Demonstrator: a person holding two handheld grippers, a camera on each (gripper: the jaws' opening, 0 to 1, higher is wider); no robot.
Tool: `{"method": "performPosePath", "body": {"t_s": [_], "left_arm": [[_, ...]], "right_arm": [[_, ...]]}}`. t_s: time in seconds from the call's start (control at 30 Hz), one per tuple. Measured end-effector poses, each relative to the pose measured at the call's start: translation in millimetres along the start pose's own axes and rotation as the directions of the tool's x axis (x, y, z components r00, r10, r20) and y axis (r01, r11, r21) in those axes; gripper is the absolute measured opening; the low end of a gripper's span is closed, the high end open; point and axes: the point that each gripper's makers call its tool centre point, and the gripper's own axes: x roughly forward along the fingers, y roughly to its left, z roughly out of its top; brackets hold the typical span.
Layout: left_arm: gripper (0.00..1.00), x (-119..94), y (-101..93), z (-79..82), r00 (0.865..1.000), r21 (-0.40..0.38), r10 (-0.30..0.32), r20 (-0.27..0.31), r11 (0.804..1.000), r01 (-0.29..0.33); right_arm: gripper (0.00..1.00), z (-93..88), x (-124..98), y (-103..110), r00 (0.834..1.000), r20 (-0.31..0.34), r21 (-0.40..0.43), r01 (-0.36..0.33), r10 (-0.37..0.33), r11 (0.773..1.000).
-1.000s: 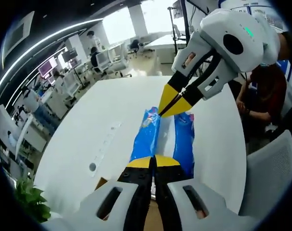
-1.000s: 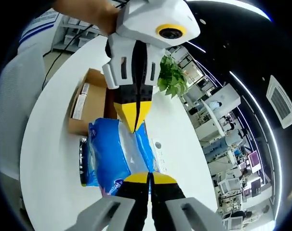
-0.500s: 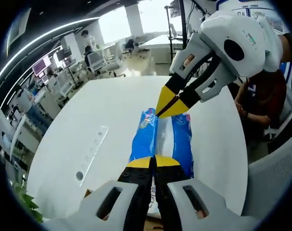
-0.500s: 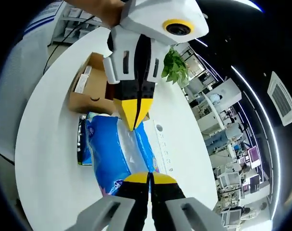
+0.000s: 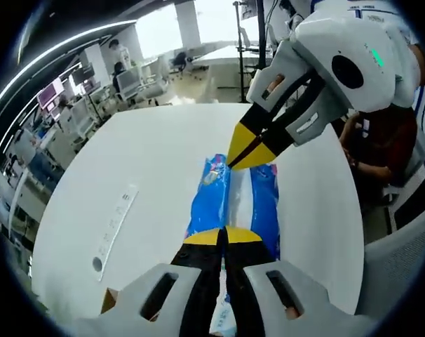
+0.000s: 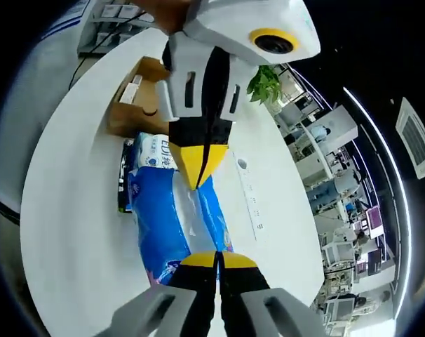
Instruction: Operate the shoe box by opening the lid, removing the specified soft item, and placing it in the target area until the item is outside and the box remains undamaged.
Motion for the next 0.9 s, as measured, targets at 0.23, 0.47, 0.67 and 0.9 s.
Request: {"method": "performPosePath", "body": {"t_s": [0.23,0.47,0.67,0.9], "left_arm": [[0.00,26.0,-9.2,-5.7,0.999,-0.012,-0.032,-0.021,0.999,0.032],[0.00,42.9,-17.9,-14.1,0.997,-0.016,-0.061,-0.037,0.998,0.060],[0.00,60.1,-22.4,-26.1,0.996,-0.021,-0.071,-0.052,0.997,0.070],[0.00,68.5,-23.1,-35.2,0.996,-0.037,-0.073,-0.058,0.997,0.070]], "right_arm": [[0.00,-22.2,8.3,15.2,0.999,-0.032,0.013,-0.022,0.023,1.000],[0.00,-40.1,20.5,27.5,0.997,-0.056,0.018,-0.054,0.055,0.998],[0.00,-48.8,29.5,37.0,0.995,-0.066,0.028,-0.071,0.073,0.997],[0.00,-55.7,37.1,48.0,0.993,-0.074,0.030,-0.091,0.093,0.995]]}}
